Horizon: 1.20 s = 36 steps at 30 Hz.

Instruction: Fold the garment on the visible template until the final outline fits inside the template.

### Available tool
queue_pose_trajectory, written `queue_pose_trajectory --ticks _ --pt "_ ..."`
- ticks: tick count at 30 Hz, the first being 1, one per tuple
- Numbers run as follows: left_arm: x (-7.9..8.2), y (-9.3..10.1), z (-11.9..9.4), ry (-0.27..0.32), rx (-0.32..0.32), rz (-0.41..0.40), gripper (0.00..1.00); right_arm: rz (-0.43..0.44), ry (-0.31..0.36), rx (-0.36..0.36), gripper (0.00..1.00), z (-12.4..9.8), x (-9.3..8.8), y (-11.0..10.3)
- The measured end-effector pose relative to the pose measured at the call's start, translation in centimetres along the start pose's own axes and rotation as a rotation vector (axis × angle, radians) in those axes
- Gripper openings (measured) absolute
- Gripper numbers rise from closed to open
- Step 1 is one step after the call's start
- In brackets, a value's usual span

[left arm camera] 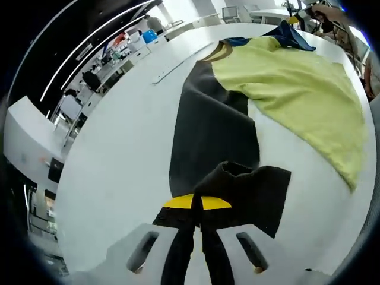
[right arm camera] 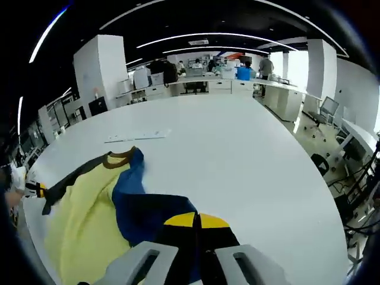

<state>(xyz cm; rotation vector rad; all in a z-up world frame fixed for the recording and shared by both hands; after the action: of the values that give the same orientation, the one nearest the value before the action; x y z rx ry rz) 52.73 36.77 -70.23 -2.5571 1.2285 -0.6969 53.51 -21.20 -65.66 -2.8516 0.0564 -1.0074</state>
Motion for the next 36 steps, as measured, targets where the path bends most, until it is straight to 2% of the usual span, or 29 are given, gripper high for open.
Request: queue_pose_trajectory --ticks 3,10,12,15,17,21,29,33,35,36 --pt "-0.5 -0.6 0.4 -0.020 0.007 -0.005 0.00 0.069 -0.007 -0.027 0.00 0.4 -0.2 1.3" --pt "-1.4 -2.7 1.0 -0.067 0.049 -0.015 0.00 0.144 -0.042 -0.074 0.00 1.4 -1.3 3.7" --pt "-1.5 -3.0 1.2 -0.079 0.058 -0.008 0.00 0.141 -0.051 -0.083 0.00 1.8 -1.5 4.1" --pt "-1.6 -3.4 1.5 -0.093 0.057 -0.012 0.00 0.165 -0.061 -0.055 0.00 2.4 -1.6 4.3" --pt "-1.6 -3.8 1.6 -0.105 0.067 -0.010 0.00 0.157 -0.096 -0.087 0.00 2.8 -2.1 5.0" --pt "-1.9 -4.3 1.7 -0.120 0.077 -0.011 0.00 0.153 -0.107 -0.102 0.00 2.8 -2.2 5.7" --pt "-2.1 -4.5 1.7 -0.139 0.096 -0.032 0.00 0.123 -0.106 -0.104 0.00 2.7 -1.9 5.7" --pt "-2.2 -4.3 1.6 -0.152 0.093 -0.029 0.00 0.064 -0.113 -0.089 0.00 2.9 -2.0 5.3" --pt "-2.4 -4.1 1.4 -0.149 0.083 -0.093 0.05 0.037 -0.098 -0.091 0.02 2.6 -1.9 5.0" --pt "-2.4 -4.0 1.2 -0.148 0.080 -0.109 0.09 0.033 -0.096 -0.083 0.08 2.5 -1.9 4.8"
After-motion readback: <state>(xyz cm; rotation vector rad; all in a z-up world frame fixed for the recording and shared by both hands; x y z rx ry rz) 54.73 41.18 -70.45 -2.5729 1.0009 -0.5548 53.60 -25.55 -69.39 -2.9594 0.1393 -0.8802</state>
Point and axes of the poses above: the point that each gripper's makers call its tool centre point, and the gripper's own axes: z roughly forward along the fingers, y roughly to its right, x roughly out of its top, the point moved 5 cm from there along -z, roughly backward along the fingers, and after that the axes turned 11 degrees about -y, right-handed, at the moved point
